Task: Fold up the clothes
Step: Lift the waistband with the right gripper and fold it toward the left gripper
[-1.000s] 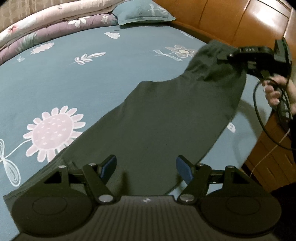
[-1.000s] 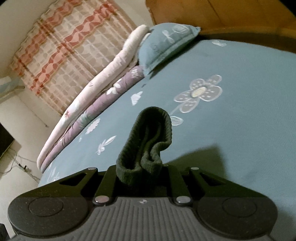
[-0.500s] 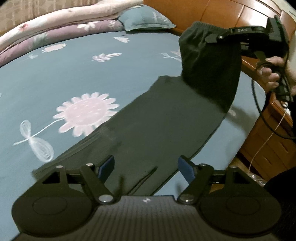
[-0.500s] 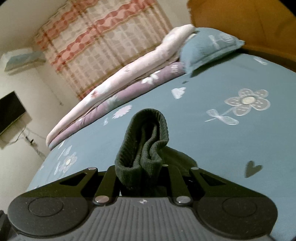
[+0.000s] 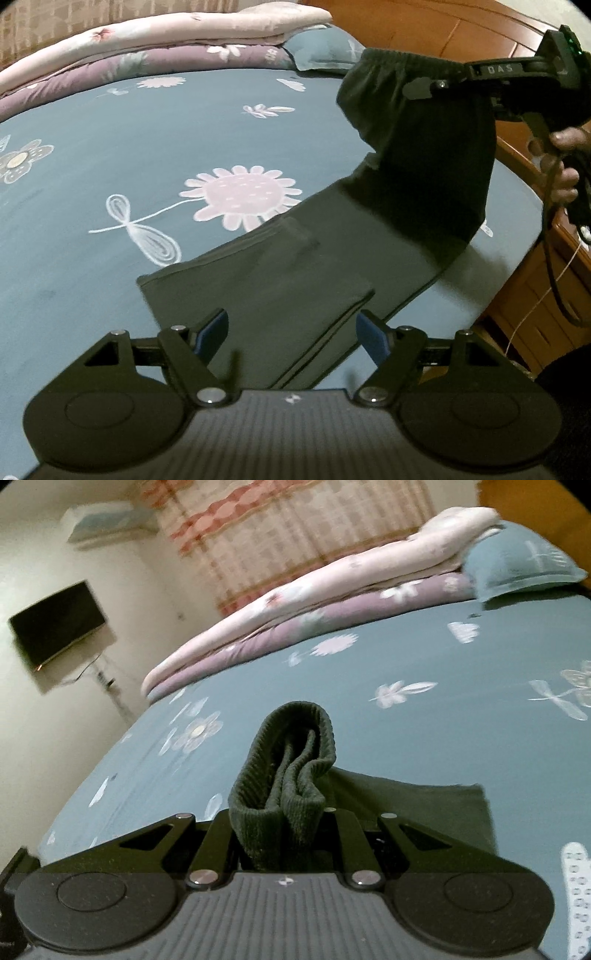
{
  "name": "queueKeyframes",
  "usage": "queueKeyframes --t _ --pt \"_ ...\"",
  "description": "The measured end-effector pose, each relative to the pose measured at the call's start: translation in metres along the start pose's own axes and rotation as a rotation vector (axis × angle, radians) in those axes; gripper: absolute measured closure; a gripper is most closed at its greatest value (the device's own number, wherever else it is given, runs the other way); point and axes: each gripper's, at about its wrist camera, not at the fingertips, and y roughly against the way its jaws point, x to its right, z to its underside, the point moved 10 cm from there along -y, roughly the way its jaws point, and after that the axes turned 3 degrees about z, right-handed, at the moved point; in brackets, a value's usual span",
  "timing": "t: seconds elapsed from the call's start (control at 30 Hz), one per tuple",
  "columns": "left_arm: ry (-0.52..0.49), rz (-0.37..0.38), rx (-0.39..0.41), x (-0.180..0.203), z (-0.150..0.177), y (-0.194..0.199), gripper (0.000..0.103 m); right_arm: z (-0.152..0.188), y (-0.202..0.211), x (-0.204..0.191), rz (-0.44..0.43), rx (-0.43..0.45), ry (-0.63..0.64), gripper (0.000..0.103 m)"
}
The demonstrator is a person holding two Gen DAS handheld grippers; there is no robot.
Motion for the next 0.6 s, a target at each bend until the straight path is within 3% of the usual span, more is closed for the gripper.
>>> queueKeyframes --t 0.6 --pt "0.139 -0.071 0.054 -0.04 0.019 0.026 0.026 0.044 -0.049 -0.109 -0.081 -0.138 0.376 0.087"
